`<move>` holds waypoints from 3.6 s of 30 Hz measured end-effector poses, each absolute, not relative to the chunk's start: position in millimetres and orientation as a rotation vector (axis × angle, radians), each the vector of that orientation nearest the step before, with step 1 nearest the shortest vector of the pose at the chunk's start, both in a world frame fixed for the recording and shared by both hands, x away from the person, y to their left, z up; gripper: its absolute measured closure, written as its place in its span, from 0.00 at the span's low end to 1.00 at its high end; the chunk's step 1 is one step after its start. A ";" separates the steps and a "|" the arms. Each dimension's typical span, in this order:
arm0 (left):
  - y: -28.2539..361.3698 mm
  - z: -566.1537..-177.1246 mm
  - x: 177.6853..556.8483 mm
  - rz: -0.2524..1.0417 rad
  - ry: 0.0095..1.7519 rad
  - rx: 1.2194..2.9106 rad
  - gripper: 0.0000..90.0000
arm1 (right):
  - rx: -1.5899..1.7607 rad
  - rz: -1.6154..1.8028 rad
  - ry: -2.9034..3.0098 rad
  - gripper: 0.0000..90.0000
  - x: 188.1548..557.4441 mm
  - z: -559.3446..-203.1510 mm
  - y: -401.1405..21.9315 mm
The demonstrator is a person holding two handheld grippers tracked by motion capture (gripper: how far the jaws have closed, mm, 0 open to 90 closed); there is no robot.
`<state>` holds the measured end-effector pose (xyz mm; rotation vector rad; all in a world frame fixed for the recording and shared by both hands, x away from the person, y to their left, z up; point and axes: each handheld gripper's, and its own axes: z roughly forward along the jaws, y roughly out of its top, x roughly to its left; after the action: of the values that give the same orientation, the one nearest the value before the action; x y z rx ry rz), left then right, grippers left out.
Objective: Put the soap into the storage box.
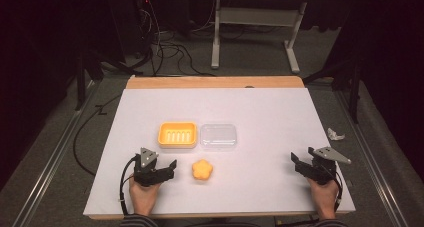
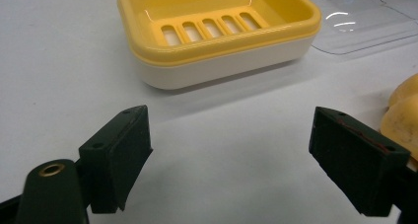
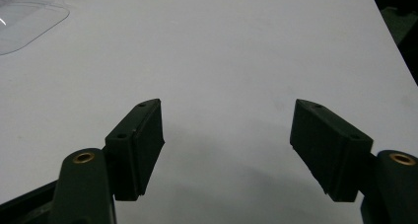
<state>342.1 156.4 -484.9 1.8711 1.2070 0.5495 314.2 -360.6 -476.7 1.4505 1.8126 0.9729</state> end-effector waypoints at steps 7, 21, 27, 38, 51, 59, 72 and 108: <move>157.0 -484.8 341.9 0.540 1.200 1.870 0.19 | 1.441 0.972 1.813 0.32 314.1 -476.7 -360.8; 157.7 -484.9 342.7 0.547 1.224 1.862 0.20 | 1.443 0.979 1.807 0.32 313.7 -476.5 -361.1; 157.0 -484.5 342.3 0.551 1.218 1.866 0.20 | 1.446 0.977 1.803 0.32 313.4 -476.5 -360.7; 157.6 -483.7 341.8 0.560 1.224 1.854 0.21 | 1.445 0.967 1.810 0.32 314.3 -476.7 -360.4; 157.2 -476.7 344.8 0.518 1.217 1.834 0.21 | 1.450 0.973 1.814 0.32 314.4 -476.7 -360.3; 152.3 -466.1 341.8 0.490 1.180 1.848 0.24 | 1.445 0.979 1.805 0.32 313.5 -476.4 -361.0; 147.1 -456.7 339.7 0.452 1.138 1.859 0.28 | 1.450 0.978 1.791 0.32 313.3 -476.4 -361.9; 94.8 -442.8 334.6 0.360 0.991 1.943 0.19 | 1.445 0.986 1.793 0.32 312.9 -476.3 -362.0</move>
<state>334.6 94.8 -442.8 1.9435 0.9915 0.3603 312.9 -362.0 -476.3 1.4448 1.7932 0.9859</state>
